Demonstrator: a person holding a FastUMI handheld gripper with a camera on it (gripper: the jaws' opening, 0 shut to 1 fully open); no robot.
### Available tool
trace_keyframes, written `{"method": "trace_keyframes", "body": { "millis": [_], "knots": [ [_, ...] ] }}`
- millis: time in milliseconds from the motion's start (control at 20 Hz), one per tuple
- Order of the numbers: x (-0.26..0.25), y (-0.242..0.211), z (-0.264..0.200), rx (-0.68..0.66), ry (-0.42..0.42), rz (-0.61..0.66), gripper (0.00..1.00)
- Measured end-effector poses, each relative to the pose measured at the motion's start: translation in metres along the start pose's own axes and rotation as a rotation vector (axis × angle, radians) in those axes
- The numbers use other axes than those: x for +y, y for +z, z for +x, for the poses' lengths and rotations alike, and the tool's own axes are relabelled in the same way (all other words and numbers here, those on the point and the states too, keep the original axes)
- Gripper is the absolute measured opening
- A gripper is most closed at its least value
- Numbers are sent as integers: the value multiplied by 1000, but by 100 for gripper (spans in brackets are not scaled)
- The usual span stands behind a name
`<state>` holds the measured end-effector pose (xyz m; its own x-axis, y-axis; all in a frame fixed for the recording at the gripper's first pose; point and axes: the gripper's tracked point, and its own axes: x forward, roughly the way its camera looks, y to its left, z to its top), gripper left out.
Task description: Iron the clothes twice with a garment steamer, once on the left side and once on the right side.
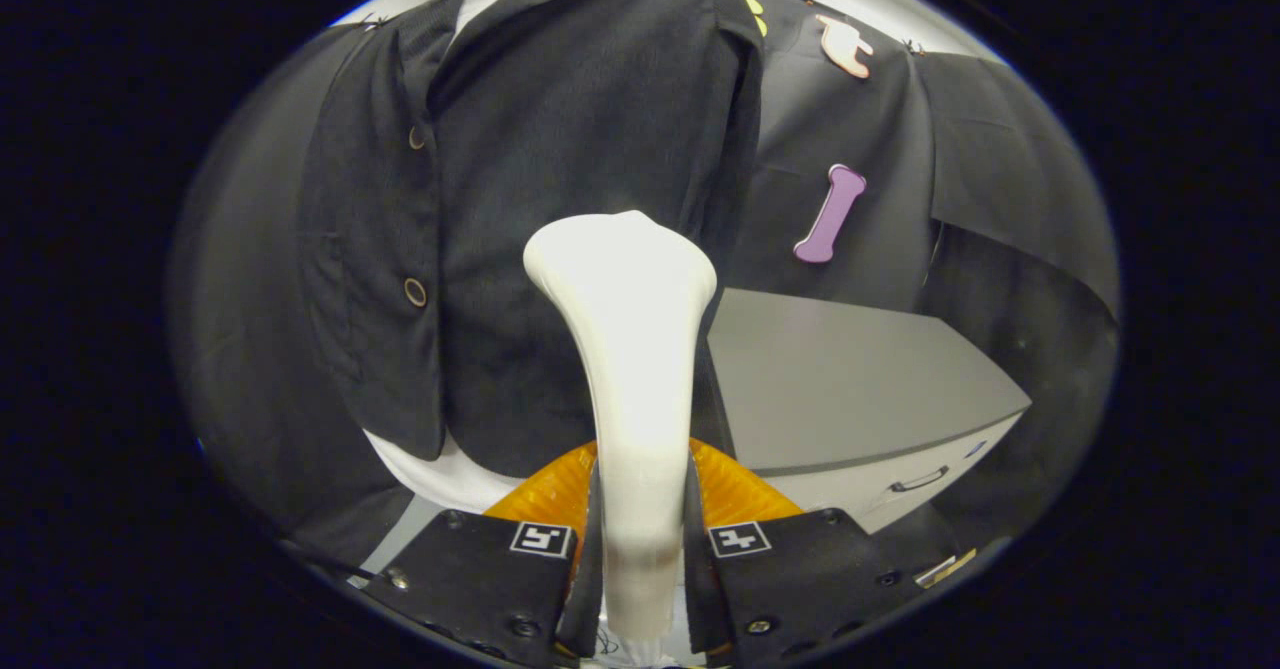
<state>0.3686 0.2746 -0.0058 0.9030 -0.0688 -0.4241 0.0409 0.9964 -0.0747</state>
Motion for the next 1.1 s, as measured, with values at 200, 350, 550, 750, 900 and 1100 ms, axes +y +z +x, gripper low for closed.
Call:
{"method": "trace_keyframes", "body": {
  "millis": [200,350,550,750,900,1100],
  "knots": [
    [2,-14,6,20,0,6,36],
    [3,-26,9,40,4,8,36],
    [4,-42,16,65,7,1,36],
    [5,-56,23,85,5,-5,36],
    [6,-68,25,112,-1,-13,36],
    [4,-87,27,154,-7,-21,36]
  ]
}}
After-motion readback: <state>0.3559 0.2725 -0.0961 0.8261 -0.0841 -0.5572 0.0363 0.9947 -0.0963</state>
